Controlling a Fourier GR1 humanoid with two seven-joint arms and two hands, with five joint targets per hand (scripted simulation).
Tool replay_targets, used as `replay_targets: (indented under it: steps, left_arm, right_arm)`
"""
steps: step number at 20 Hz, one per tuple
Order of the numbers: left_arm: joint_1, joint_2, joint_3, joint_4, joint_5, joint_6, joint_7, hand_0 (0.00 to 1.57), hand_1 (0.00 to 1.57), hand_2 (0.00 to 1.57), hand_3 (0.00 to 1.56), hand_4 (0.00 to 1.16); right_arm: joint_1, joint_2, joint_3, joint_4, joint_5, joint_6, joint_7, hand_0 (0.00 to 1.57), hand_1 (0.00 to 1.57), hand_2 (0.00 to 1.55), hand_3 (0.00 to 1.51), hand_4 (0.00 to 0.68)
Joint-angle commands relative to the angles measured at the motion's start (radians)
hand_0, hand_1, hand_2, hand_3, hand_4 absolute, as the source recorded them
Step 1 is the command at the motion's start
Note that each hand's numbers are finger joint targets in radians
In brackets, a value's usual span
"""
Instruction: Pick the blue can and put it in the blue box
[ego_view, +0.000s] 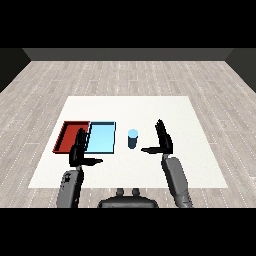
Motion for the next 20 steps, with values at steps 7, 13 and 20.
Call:
replay_targets:
  steps: [7, 13, 20]
  left_arm:
    - [0.043, 0.001, 0.028, 0.041, 0.048, -0.068, -0.154, 0.00, 0.00, 0.00, 0.00, 0.00]
    - [-0.007, -0.019, 0.013, 0.043, 0.023, -0.013, -0.108, 0.00, 0.00, 0.00, 0.00, 0.00]
    - [-0.010, -0.019, 0.018, 0.093, 0.026, -0.028, -0.158, 0.00, 0.00, 0.00, 0.00, 0.00]
  right_arm:
    - [0.004, -0.025, -0.022, 0.052, -0.046, 0.056, -0.097, 0.00, 0.00, 0.00, 0.00, 0.000]
    - [0.029, -0.046, -0.020, 0.019, -0.058, 0.052, -0.046, 0.00, 0.00, 0.00, 0.00, 0.000]
    - [-0.127, 0.006, -0.002, 0.274, -0.080, -0.008, -0.113, 0.00, 0.00, 0.00, 0.00, 0.000]
